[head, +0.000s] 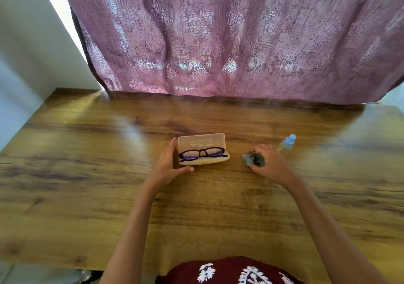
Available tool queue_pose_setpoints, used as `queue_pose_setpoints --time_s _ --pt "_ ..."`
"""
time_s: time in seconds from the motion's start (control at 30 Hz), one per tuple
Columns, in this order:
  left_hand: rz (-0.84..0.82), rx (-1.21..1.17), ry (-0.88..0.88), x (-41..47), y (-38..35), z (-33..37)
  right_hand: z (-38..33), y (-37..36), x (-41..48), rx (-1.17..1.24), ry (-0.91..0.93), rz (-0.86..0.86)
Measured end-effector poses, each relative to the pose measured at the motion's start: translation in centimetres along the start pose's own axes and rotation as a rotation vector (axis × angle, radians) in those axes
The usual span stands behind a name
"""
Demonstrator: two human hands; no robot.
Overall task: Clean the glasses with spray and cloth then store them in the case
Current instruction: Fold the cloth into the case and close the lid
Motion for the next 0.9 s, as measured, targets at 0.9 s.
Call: queue_pose_setpoints --time_s 0.9 --pt "-0.223 -0.578 -0.166 -1.3 -5.9 12.3 -6.1 3.7 -1.0 0.911 -0.139 0.07"
Point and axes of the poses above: each hand's wrist, its own x-axis towards the middle knuckle, its own y-axis out of the back of the hand, z = x × y, the point moved 7 cm from there along x, towards the middle knuckle, and after that the axes turned 1 degree about z, right-handed, at the moved point
